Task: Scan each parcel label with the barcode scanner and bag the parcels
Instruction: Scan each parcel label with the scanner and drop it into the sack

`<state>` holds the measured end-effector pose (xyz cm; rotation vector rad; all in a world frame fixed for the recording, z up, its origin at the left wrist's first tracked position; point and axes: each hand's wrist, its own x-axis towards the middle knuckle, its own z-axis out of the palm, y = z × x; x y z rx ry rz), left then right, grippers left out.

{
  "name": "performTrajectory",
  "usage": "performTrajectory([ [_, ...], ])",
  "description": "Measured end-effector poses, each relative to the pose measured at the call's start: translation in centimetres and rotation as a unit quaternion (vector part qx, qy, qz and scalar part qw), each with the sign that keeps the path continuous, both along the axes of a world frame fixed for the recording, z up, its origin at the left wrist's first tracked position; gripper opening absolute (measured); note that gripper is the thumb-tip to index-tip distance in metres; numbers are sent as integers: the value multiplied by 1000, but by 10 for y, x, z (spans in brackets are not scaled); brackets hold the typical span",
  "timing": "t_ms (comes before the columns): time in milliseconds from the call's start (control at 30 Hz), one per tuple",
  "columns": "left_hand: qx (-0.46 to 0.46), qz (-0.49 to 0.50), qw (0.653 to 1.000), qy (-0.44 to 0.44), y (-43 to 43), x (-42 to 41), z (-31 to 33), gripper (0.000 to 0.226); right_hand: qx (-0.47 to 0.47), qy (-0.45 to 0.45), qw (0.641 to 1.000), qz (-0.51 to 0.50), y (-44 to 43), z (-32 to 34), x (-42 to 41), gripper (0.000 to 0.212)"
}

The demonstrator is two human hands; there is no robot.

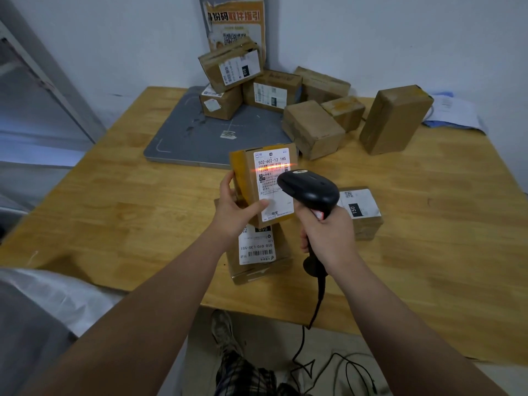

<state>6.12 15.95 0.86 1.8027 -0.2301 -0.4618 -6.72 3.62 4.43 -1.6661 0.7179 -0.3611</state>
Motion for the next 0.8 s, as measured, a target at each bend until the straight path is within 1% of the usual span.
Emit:
performTrajectory([
  [533, -13, 8, 1000, 8, 1, -4, 1, 91, -9, -9, 1000, 0, 3, 0, -6, 38],
  [633, -19, 21, 999, 26, 1, -4, -1, 92, 1, -14, 1000, 2, 4, 1, -8, 39],
  [733, -54, 42, 995, 71, 3, -5, -2, 93, 24, -23, 999, 6, 5, 3, -9, 37],
  [800, -77, 45, 993, 83, 7, -8, 0, 92, 28, -28, 999, 11, 9, 5, -10, 35],
])
